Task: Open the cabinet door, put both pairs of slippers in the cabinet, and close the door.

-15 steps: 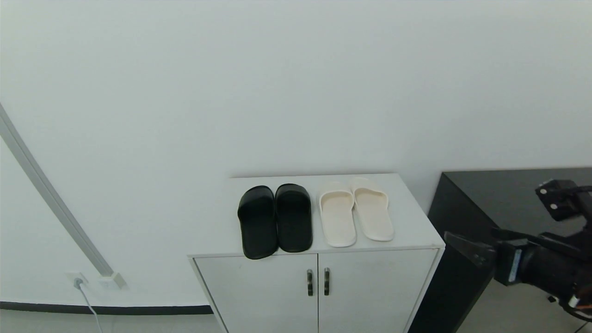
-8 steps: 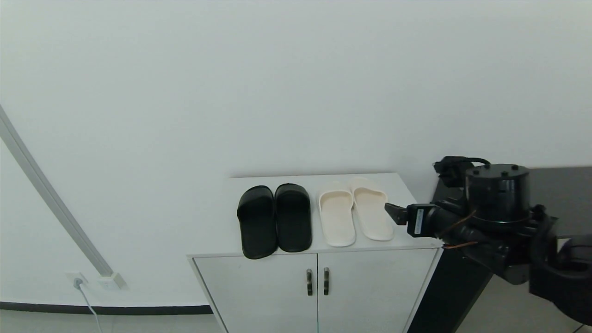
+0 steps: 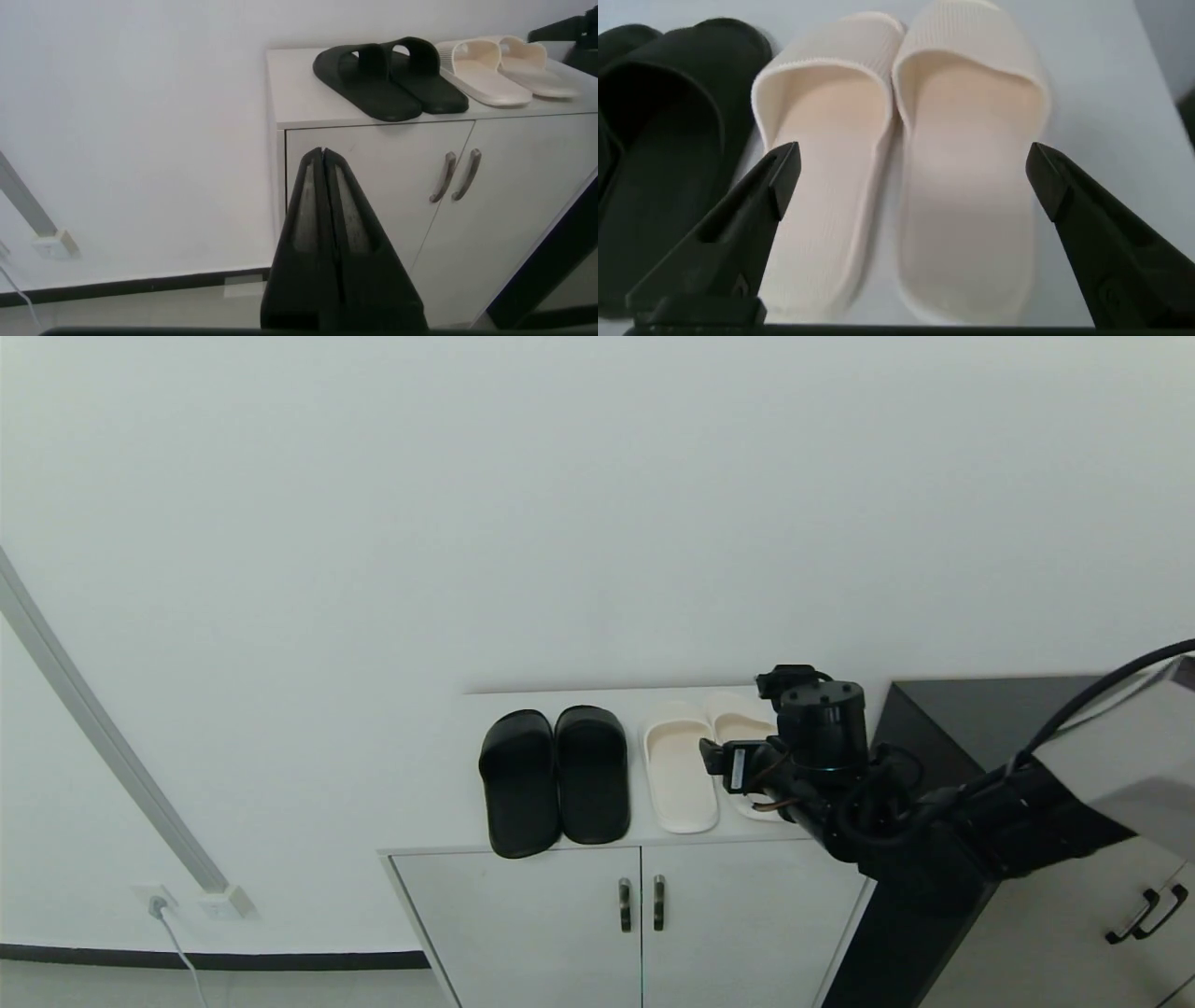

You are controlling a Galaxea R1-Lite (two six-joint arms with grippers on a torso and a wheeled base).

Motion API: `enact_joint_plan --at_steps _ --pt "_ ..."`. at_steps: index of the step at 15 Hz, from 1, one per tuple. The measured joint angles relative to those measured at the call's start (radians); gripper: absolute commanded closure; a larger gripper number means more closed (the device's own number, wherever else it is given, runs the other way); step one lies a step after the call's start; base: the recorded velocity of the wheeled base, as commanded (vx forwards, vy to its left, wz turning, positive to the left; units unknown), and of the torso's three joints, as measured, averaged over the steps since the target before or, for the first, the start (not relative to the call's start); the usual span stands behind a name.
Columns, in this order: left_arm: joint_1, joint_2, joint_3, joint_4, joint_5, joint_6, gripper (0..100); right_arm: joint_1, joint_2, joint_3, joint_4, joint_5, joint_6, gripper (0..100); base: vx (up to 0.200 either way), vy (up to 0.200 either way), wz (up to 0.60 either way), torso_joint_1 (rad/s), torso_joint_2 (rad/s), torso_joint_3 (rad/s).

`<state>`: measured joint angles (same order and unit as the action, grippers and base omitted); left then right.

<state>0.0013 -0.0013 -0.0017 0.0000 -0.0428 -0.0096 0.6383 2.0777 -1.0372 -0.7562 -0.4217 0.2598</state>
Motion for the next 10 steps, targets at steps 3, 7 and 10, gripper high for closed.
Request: enact_joint_plan --at_steps 3,7,10 --pt "0.0 0.0 0.0 0.0 0.0 0.0 100 -0.01 0.112 -0.129 0.002 0.0 -0.04 0 0.0 0.0 0.0 0.0 0.0 0.0" --pt "0.0 0.0 0.0 0.0 -0.001 0.0 100 -0.034 0.219 -0.258 0.008 0.007 -0.061 0 0.0 0.0 0.0 0.0 0.0 0.0" --pt "0.0 0.0 0.0 0.0 -0.002 -0.001 100 -0.047 0.27 -0.335 0.024 0.009 -0.084 0 0.0 0.0 0.0 0.0 0.0 0.0"
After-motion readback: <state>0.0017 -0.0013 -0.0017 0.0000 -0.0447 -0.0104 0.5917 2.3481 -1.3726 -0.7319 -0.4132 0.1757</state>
